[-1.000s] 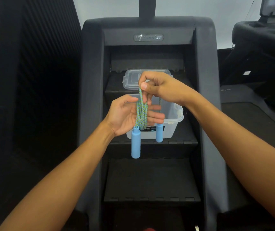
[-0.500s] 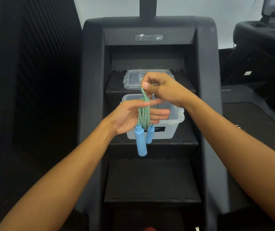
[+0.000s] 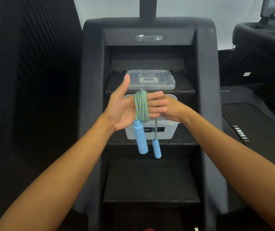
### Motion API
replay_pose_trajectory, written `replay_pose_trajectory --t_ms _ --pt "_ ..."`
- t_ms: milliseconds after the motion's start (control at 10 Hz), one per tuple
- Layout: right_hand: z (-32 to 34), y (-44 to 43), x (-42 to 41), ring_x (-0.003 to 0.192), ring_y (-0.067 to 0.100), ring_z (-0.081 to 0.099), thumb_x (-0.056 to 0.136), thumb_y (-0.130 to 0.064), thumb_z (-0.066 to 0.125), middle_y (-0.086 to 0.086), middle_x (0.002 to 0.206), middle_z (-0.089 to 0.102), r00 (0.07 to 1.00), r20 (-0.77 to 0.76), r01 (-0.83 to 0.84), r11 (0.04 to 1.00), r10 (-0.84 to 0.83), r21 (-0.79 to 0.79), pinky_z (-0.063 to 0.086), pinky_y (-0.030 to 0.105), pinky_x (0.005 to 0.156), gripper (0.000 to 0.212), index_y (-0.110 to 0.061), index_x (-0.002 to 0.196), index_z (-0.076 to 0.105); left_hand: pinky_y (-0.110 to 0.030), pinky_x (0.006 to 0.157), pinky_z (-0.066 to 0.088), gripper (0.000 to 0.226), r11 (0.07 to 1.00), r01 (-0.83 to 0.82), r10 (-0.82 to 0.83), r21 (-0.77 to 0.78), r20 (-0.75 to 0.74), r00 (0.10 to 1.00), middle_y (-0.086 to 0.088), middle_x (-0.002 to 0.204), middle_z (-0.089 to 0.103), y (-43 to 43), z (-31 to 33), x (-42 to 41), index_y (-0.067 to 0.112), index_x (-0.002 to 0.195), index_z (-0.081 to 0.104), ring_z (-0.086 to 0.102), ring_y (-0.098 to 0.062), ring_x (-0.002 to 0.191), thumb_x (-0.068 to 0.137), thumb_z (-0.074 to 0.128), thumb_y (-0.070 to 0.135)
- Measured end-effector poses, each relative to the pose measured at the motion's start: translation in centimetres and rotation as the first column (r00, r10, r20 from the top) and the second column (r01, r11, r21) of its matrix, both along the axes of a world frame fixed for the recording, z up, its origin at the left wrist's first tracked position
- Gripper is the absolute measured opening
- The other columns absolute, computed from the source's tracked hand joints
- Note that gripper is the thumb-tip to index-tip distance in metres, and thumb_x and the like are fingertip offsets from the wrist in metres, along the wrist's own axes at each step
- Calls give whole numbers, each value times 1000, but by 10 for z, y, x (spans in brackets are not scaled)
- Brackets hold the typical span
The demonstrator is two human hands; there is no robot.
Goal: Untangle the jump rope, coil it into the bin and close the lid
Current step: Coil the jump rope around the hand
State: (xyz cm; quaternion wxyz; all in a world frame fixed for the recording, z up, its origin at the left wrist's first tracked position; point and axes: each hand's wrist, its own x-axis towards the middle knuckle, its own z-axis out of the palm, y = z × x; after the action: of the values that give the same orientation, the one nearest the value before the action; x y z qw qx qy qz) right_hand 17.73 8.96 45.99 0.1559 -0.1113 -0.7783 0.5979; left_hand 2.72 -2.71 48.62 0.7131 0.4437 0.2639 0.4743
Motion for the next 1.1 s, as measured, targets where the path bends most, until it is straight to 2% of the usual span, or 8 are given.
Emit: replay_pose_trajectory --t_ms 100,200,300,400,500,800,900,1100 --pt "-26 9 -1 58 -8 54 99 11 38 -29 64 61 978 148 181 948 -146 -262 42 10 59 62 -45 84 61 -50 117 39 115 999 -29 29 -15 19 999 -28 151 47 0 -1 -3 0 153 36 48 -43 139 82 12 87" --pt "-29 0 5 58 -9 55 99 10 39 -34 61 60 954 230 228 962 -191 -147 44 11 61 49 -39 93 42 -48 116 40 117 999 -43 45 -33 52 998 -26 151 48 -2 -3 -1 0 153 35 48 -43 139 80 13 89" --pt "-24 -16 10 56 0 54 101 3 40 -14 67 60 953 251 208 969 -169 -135 45 19 59 34 -27 89 50 -48 117 39 115 997 -74 76 -36 50 996 -24 152 47 -1 -6 1 -1 153 35 48 -42 140 82 14 88" --pt "-16 -31 7 56 17 54 101 -5 48 6 68 57 949 257 181 983 -182 27 51 31 59 21 -15 87 60 -48 121 32 106 992 -122 124 -33 53 991 -21 154 47 0 -7 -1 -2 152 37 46 -38 142 89 18 82" --pt "-16 -42 8 59 22 54 105 -23 50 3 65 58 945 279 142 982 -173 126 54 36 66 20 -12 98 65 -48 122 29 99 988 -150 151 -29 45 987 -20 155 46 1 -5 -4 -2 151 38 45 -36 143 93 19 76" --pt "18 -53 11 56 9 54 99 -28 64 -13 61 57 931 313 38 904 -187 427 52 28 57 19 -20 82 69 -54 121 29 94 970 -238 234 -41 -84 969 -23 147 54 1 -12 -14 2 151 41 48 -36 140 96 15 74" --pt "40 -49 10 55 3 49 96 -28 67 -3 69 60 933 278 65 864 -230 500 45 26 59 20 -12 86 73 -54 120 27 96 979 -200 195 -30 -133 972 -25 146 54 -1 -16 -12 1 148 46 45 -40 138 95 20 76" --pt "73 -40 11 53 5 44 92 -28 73 4 61 58 933 253 47 785 -255 618 38 22 56 16 -13 89 75 -45 110 47 96 988 -152 151 7 -156 976 -38 137 54 -8 -14 -3 -10 136 54 58 -44 124 93 28 71"
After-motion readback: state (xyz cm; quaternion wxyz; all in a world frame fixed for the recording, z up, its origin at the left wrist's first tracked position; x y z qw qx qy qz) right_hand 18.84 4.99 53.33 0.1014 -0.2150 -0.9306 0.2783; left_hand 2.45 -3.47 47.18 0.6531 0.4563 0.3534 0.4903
